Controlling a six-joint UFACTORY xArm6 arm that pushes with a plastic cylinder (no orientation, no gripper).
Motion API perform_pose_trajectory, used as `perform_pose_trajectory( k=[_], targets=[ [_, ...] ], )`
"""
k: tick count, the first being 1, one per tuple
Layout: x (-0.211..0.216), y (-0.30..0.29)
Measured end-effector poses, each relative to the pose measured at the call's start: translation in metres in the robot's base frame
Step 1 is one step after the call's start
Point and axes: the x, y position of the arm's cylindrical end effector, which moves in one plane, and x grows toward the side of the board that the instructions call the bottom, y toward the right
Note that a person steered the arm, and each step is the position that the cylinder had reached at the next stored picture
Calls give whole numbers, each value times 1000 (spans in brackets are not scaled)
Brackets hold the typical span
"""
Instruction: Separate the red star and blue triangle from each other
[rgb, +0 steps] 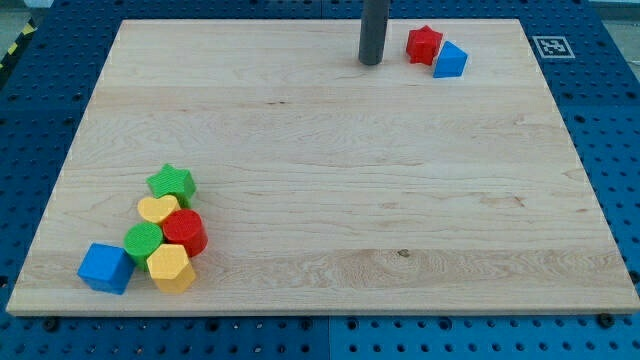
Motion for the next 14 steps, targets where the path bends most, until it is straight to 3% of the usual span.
perform_pose_trajectory(
  k=[3, 5, 7, 9, 12, 14],
  targets=[
    [-18, 45],
    [5, 54],
    [-28, 65],
    [-28, 94],
    [12, 95],
    [12, 104]
  ],
)
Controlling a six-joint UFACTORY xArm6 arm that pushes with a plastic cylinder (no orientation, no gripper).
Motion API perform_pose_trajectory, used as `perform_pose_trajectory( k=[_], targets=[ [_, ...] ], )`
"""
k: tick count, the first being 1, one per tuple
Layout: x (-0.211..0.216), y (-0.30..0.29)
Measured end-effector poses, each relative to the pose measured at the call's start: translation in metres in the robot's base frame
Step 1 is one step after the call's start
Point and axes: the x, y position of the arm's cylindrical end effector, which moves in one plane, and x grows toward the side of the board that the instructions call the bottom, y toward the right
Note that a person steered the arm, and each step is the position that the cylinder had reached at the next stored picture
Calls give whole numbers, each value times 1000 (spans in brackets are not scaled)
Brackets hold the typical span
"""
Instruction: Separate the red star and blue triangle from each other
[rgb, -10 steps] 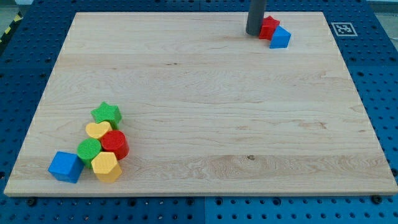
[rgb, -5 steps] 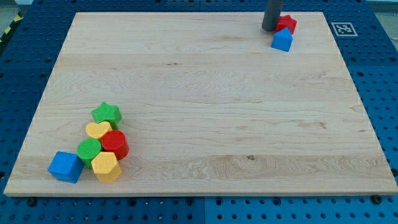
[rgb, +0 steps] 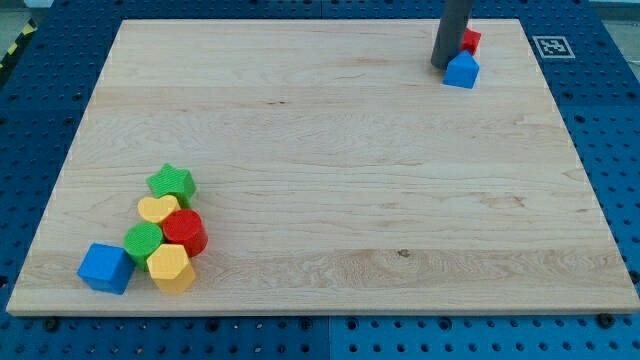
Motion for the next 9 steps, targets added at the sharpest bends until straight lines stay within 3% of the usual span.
perform_pose_trajectory(
  k=[4, 6, 7, 9],
  targets=[
    [-16, 17],
    [1, 63],
    [-7, 93],
    [-56, 72]
  ],
)
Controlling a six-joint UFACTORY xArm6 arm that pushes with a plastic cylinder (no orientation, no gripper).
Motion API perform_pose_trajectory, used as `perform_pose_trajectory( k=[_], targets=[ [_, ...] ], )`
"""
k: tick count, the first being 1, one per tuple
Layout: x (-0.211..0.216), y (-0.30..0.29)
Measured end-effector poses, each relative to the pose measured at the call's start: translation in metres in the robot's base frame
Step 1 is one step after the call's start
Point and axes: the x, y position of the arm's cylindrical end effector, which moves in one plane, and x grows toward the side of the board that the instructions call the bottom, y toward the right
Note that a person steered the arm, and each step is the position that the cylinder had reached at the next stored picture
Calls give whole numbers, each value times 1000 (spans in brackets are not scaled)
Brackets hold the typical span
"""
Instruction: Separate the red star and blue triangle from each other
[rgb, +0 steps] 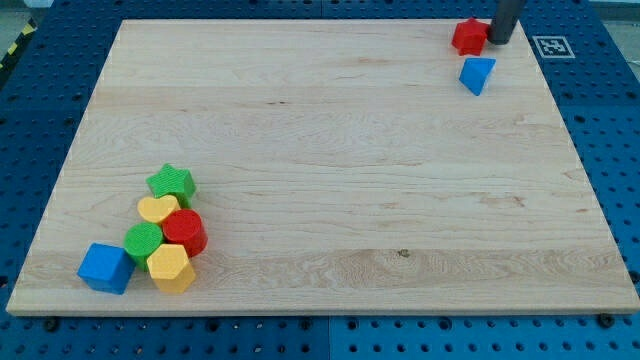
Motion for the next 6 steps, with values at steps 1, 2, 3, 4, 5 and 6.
perform_pose_trajectory(
  k=[1, 2, 3, 4, 5, 6],
  targets=[
    [-3, -22],
    [-3, -32],
    [-2, -35],
    [4, -35],
    [12, -37],
    [12, -57]
  ],
)
